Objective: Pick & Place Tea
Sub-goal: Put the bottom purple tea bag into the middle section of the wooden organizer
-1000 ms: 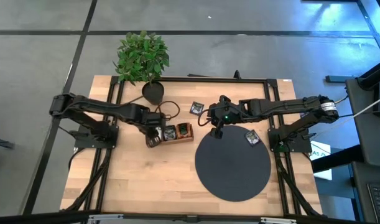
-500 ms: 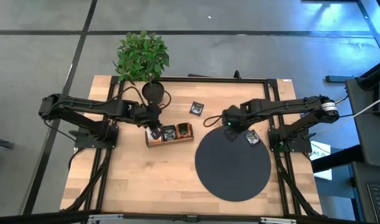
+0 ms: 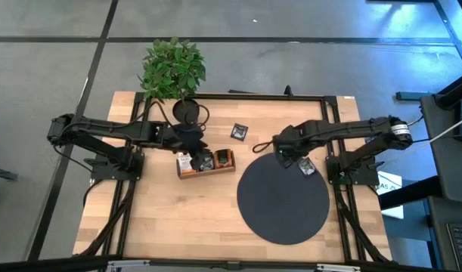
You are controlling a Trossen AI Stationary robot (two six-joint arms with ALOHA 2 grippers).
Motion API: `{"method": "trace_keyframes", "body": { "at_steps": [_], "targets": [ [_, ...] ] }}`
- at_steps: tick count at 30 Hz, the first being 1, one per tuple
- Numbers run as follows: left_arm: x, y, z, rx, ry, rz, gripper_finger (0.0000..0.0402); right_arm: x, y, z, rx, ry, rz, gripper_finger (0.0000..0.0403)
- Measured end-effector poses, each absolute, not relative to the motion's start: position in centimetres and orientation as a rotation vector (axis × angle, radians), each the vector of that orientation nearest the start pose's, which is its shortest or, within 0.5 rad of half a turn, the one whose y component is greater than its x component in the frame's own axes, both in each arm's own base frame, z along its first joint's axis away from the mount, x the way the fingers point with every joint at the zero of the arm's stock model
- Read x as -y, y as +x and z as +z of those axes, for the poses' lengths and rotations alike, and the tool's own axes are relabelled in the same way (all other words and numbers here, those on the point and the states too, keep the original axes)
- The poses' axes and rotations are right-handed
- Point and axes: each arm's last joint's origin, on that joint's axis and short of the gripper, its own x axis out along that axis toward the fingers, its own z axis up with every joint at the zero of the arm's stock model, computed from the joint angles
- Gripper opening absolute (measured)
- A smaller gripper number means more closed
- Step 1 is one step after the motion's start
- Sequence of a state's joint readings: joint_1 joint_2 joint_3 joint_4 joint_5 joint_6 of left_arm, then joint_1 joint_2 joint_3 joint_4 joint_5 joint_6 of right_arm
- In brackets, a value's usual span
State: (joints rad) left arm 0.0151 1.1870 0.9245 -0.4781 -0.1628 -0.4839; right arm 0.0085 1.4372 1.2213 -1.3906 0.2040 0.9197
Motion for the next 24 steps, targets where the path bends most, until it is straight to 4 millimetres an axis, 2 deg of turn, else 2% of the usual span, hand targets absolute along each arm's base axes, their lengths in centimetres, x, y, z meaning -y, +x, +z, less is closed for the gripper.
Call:
{"method": "trace_keyframes", "body": {
  "at_steps": [6,10,17,21,24],
  "targets": [
    [-0.8,24.3,27.6,-0.707,-0.406,0.342,0.0105,2.0,23.1,27.6,-1.429,0.444,-0.837,0.0224],
    [-0.8,24.3,27.6,-0.706,-0.406,0.342,0.0105,2.0,23.5,27.5,-1.376,0.489,-0.857,0.0259],
    [-0.8,24.3,27.5,-0.718,-0.425,0.309,0.0109,3.7,22.0,26.6,-1.458,0.539,-0.87,0.0252],
    [-0.8,24.3,27.5,-0.726,-0.435,0.284,0.0106,4.5,20.4,23.9,-1.502,0.668,-0.797,0.024],
    [-0.8,24.3,27.5,-0.726,-0.436,0.283,0.0106,4.7,19.0,21.4,-1.538,0.717,-0.814,0.0231]
  ]
}}
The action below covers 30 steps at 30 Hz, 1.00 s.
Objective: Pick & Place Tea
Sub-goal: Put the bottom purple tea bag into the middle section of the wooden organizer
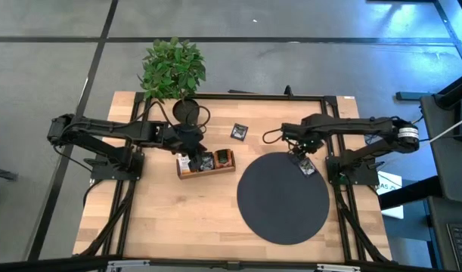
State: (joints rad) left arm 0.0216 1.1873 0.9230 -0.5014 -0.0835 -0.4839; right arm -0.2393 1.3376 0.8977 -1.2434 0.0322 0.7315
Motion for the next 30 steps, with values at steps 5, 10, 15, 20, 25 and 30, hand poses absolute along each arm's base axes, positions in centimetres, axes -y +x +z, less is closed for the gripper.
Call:
{"method": "trace_keyframes", "body": {
  "at_steps": [5,10,15,20,25,30],
  "targets": [
    [-0.8,24.3,27.5,-0.725,-0.42,0.28,0.0109,4.8,17.3,18.3,-1.592,0.754,-0.873,0.0218],
    [-0.8,24.3,27.6,-0.724,-0.406,0.274,0.0106,4.8,16.8,16.2,-1.56,0.78,-0.864,0.021],
    [-0.8,24.3,27.5,-0.725,-0.406,0.274,0.0105,5.1,16.6,14.9,-1.496,0.801,-0.888,0.02],
    [-0.8,24.3,27.5,-0.725,-0.402,0.273,0.0109,5.2,15.9,13.6,-1.477,0.821,-0.9,0.0186],
    [-0.8,24.3,27.5,-0.725,-0.402,0.273,0.0107,5.0,15.4,12.9,-1.483,0.858,-0.91,0.0165],
    [-0.8,24.3,27.5,-0.725,-0.402,0.273,0.0107,5.0,15.4,12.9,-1.479,0.88,-0.903,0.013]
  ]
}}
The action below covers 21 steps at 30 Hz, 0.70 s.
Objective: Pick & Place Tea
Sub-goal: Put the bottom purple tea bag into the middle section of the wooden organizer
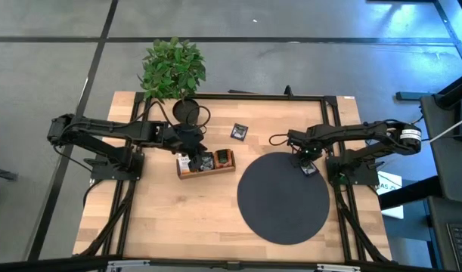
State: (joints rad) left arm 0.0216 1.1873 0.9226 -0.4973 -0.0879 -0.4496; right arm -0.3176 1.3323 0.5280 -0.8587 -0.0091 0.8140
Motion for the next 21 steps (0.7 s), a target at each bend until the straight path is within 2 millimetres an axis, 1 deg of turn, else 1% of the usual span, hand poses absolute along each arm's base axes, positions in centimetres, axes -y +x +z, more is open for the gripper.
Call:
{"method": "trace_keyframes", "body": {
  "at_steps": [5,15,21],
  "targets": [
    [-0.78,24.32,27.54,-0.725,-0.401,0.273,0.0109,4.99,15.41,12.87,-1.477,0.886,-0.885,0.0101],
    [-0.78,24.32,27.54,-0.725,-0.401,0.274,0.011,4.94,15.35,12.84,-1.48,0.907,-0.895,0.0075],
    [-0.78,24.32,27.54,-0.725,-0.401,0.274,0.0107,4.93,15.3,12.84,-1.484,0.907,-0.897,0.0025]
  ]
}}
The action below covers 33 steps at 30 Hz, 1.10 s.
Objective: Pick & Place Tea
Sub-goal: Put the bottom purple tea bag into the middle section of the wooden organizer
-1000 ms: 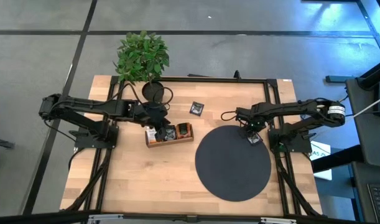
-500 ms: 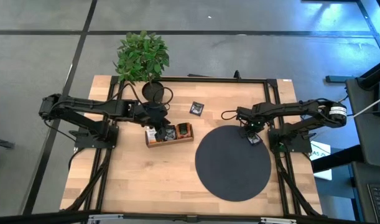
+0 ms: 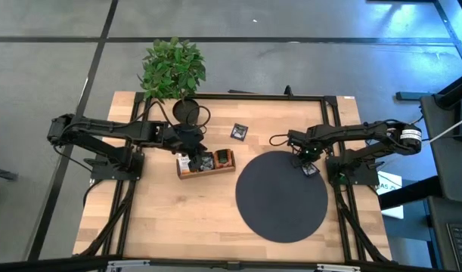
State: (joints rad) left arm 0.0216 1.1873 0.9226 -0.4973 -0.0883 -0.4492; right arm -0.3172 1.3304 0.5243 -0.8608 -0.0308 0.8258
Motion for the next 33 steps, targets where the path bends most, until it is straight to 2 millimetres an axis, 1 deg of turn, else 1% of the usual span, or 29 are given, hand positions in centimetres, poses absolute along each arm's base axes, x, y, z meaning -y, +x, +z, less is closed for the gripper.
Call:
{"method": "trace_keyframes", "body": {
  "at_steps": [3,6,9,10,12,15,20,22,26,30,33],
  "targets": [
    [-0.8,24.3,27.5,-0.725,-0.401,0.274,0.0108,4.9,15.3,12.8,-1.49,0.888,-0.884,0.0006],
    [-0.8,24.3,27.5,-0.724,-0.401,0.275,0.011,4.9,15.3,12.9,-1.504,0.883,-0.89,0.0008],
    [-0.8,24.3,27.5,-0.724,-0.401,0.275,0.0109,5.1,15.2,13.8,-1.557,0.824,-0.942,0.0004],
    [-0.8,24.3,27.5,-0.724,-0.401,0.275,0.0108,5.2,15.3,14.4,-1.573,0.792,-0.959,0.0004],
    [-0.8,24.3,27.5,-0.724,-0.401,0.275,0.0107,5.6,16.1,15.6,-1.537,0.758,-0.964,0.0004],
    [-0.8,24.3,27.5,-0.724,-0.401,0.275,0.0108,5.9,16.9,17.2,-1.527,0.72,-0.95,0.0003],
    [-0.8,24.3,27.6,-0.721,-0.401,0.274,0.011,6.5,19.2,20.0,-1.392,0.715,-0.897,0.0003],
    [-0.8,24.5,27.7,-0.698,-0.412,0.278,0.0108,6.6,20.6,21.8,-1.279,0.698,-0.868,0.0003],
    [-1.0,25.0,28.4,-0.58,-0.483,0.343,0.0109,6.2,24.0,25.7,-0.977,0.574,-0.818,0.0003],
    [-1.2,25.6,29.3,-0.448,-0.524,0.371,0.0115,4.8,26.9,30.1,-0.625,0.434,-0.79,0.0002],
    [-1.2,26.1,30.3,-0.334,-0.533,0.365,0.0119,3.5,28.6,32.7,-0.384,0.364,-0.758,0.0002]
  ]
}}
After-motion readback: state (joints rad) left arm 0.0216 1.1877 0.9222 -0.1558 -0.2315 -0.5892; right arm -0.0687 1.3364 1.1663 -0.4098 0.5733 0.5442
